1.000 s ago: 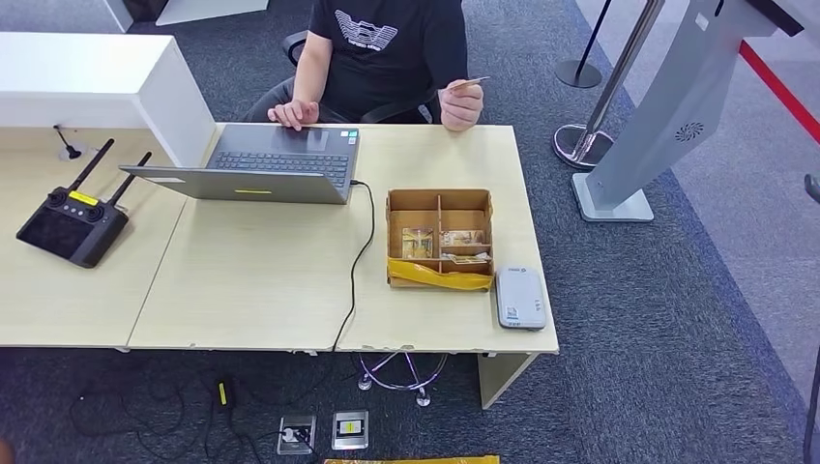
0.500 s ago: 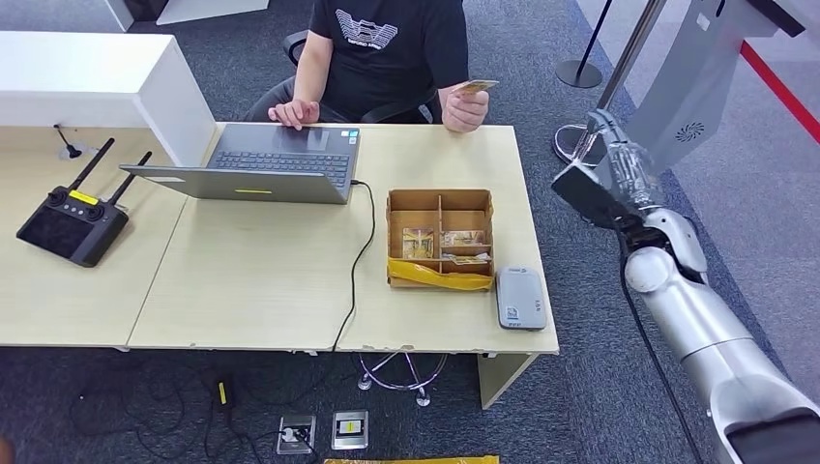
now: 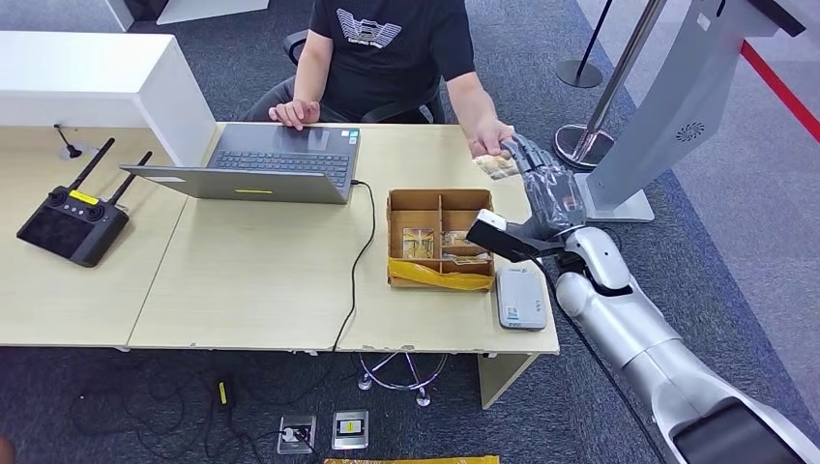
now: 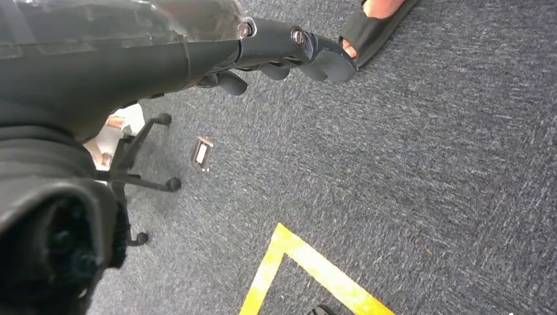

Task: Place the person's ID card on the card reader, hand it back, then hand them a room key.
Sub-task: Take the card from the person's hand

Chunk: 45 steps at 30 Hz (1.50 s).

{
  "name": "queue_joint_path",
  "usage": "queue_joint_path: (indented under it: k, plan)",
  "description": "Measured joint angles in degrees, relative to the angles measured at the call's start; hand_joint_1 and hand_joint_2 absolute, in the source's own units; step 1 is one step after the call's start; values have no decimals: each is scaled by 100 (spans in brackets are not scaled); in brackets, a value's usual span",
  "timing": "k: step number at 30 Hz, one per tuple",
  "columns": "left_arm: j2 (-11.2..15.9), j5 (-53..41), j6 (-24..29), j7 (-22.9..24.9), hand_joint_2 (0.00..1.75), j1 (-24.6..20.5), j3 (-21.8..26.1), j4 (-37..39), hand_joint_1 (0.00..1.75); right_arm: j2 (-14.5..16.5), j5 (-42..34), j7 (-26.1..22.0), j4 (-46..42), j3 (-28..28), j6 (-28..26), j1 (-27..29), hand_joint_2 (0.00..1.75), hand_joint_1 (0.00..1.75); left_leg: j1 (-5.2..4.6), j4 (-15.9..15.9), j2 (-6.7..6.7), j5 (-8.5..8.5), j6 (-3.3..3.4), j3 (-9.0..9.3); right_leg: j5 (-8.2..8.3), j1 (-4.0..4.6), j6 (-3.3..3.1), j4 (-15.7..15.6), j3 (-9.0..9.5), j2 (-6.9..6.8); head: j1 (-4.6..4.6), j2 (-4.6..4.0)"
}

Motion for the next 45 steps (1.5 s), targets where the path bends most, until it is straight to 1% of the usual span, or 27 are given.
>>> queue_joint_path:
  k: [4, 5, 6, 8, 9, 10, 19, 30, 33, 38, 43, 44, 45]
  plan:
    - [0, -11, 33, 0, 0, 6, 0, 1, 0, 90, 12, 2, 108, 55, -19, -2, 175, 0, 0, 0, 0, 0, 0, 0, 0, 0, 0, 0, -1, 1, 0, 0]
    - [0, -11, 38, -1, 0, 7, 0, 1, 0, 111, 12, 2, 125, 63, -19, -2, 175, 11, 0, 0, 1, 0, 0, 0, 0, 0, 0, 0, -1, 2, 0, 0]
    - [-1, -11, 42, -1, 0, 8, 0, 1, 0, 132, 14, 2, 138, 71, -20, -2, 175, 51, 0, 0, 1, 0, 0, 0, 0, 0, 0, 0, -1, 2, 0, 0]
    - [-2, -5, 45, 0, 0, 9, 0, 1, 0, 174, 22, 2, 160, 91, -20, -4, 175, 138, 0, 0, 1, 0, 0, 0, 0, 0, 0, 0, -1, 2, 1, 0]
    - [-3, -2, 47, 0, 0, 10, 0, 1, 0, 197, 27, 4, 174, 102, -19, -6, 175, 171, 0, 0, 1, 0, 0, 0, 0, 0, 0, 0, -1, 2, 1, 0]
    - [-4, 3, 49, 0, 0, 10, 0, 1, 0, 224, 32, 8, 187, 111, -19, -10, 175, 175, 0, 0, 1, 0, 0, 0, 0, 0, 0, 0, -1, 2, 1, 0]
    - [-51, 29, 79, 3, 0, 21, 0, 4, 0, 426, 233, 21, 341, 149, -161, -74, 175, 175, 0, 0, 1, 0, 0, 0, 0, 0, 0, 0, -1, 2, 2, 0]
    - [-90, 67, 169, 17, 0, 37, 0, 6, 0, 492, 302, 4, 548, 151, -297, -156, 175, 175, -1, 1, 3, 0, 0, 2, 0, 0, 0, 0, -3, 4, 1, 0]
    - [-91, 73, 187, 40, 0, 39, 0, 6, 0, 443, 298, 17, 571, 122, -304, -164, 175, 175, -1, 2, 6, 0, 0, 4, 0, 0, 0, -1, -3, 7, 0, 0]
    - [-92, 84, 250, 105, 0, 51, 2, 6, 0, 247, 344, 142, 556, 104, -278, -151, 175, 175, -2, 3, 7, 0, 0, 5, 0, -1, 0, -2, -4, 7, 0, 0]
    - [-92, 87, 257, 114, 0, 53, 2, 6, 0, 203, 345, 162, 536, 100, -272, -138, 175, 175, -2, 3, 7, 0, 0, 5, 0, -1, 0, -2, -3, 8, 1, 0]
    - [-93, 93, 262, 121, 0, 57, 3, 6, 0, 140, 349, 181, 506, 90, -260, -120, 175, 175, -3, 3, 9, 0, 0, 5, 1, -2, 0, -3, -4, 9, 1, 0]
    - [-95, 104, 272, 137, 0, 62, 4, 6, 0, -3, 351, 227, 424, 49, -213, -61, 175, 175, -4, 3, 10, -1, 1, 5, 1, -2, 1, -4, -4, 11, 1, 0]
